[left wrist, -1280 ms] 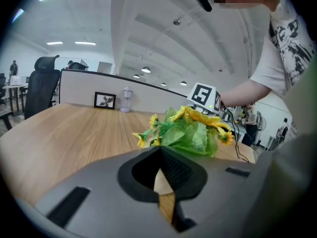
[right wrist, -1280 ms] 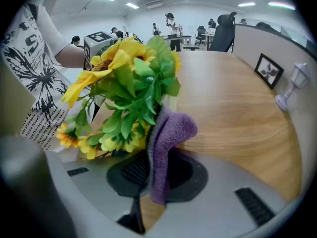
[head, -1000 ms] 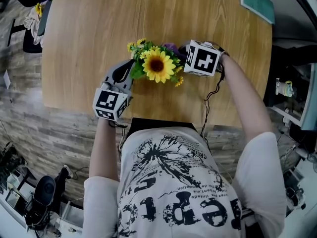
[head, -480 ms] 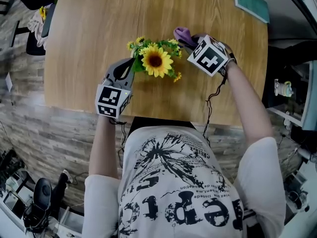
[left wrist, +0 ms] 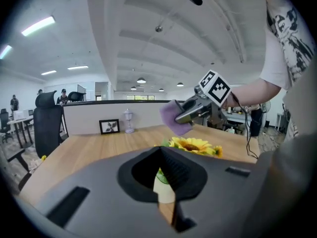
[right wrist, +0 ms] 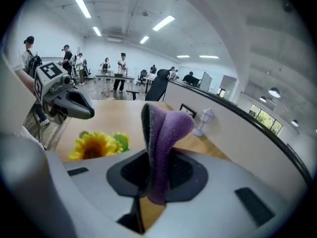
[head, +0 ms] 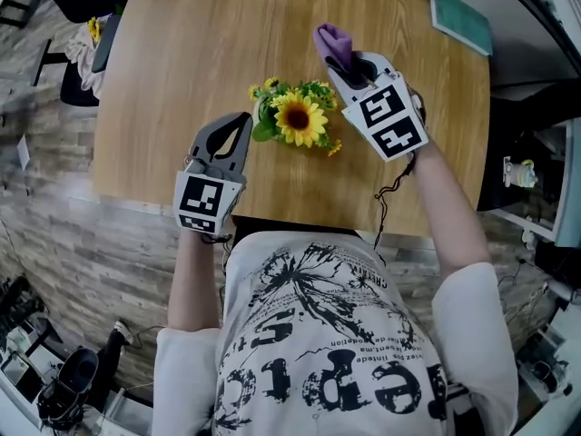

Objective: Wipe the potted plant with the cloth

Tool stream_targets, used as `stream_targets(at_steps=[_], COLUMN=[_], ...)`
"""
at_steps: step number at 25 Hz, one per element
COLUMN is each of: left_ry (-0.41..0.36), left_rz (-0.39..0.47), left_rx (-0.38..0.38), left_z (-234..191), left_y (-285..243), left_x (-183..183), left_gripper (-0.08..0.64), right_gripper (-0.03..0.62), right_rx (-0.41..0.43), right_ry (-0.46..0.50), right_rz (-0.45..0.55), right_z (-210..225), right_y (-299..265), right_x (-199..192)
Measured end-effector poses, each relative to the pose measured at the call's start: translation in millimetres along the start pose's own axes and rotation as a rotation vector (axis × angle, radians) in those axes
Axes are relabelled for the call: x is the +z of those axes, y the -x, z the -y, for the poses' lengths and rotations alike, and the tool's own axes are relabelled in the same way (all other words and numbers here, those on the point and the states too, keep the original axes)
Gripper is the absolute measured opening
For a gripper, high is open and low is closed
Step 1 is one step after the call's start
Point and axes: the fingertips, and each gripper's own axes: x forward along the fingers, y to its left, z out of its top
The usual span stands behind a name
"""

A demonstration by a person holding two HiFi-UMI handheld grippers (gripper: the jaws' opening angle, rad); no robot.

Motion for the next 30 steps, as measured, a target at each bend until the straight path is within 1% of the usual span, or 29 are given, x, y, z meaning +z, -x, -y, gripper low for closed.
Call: stream_targets(at_steps=[4, 10, 12, 14, 17, 22, 27, 30], left_ry=[-0.012, -0.056, -0.038, -0.005, 0.009, 0.007, 0.000, -0.017], left_rz=[0.073, 0.145, 0.177, 0.194, 0.188, 0.170, 0.140, 0.123], left_rx=[-0.003, -0.068, -0.096, -0.131, -0.176, -0.243, -0.334, -0.370], left_z=[-21.6, -59.5, -74.8, -89.4, -109.6, -133.3, -142.7, -145.3], left_y=[11.0, 29.2, 36.7, 44.2, 50.8, 54.0, 58.9, 60.2], left_x=[22.5, 57.5, 68.5, 70.3, 63.8, 49.8, 28.4, 18.0], left_gripper=[0.003, 0.003, 0.003, 0.003, 0.003, 0.003, 0.003, 0.003], right_gripper=[0.077, 0.077, 0.077, 0.077, 0.077, 0.077, 0.078, 0.078], right_rx=[-0.050, -0.152, -0.189, -0.207, -0.201, -0.188, -0.211, -0.192], right_ry=[-0.089, -0.217, -0.251, -0.290, -0.355, -0.396, -0.489, -0.553], right_rz=[0.111, 0.188, 0.220, 0.235, 0.229, 0.166, 0.083, 0.050], right_z=[-13.2, -34.2, -40.4, -52.6, -79.0, -120.2, -155.2, -173.5], right_y=[7.8, 9.2, 10.1, 8.2, -3.7, -40.5, -76.2, -97.9], right_x=[40.9, 77.6, 90.0, 99.7, 110.2, 113.8, 97.1, 86.2])
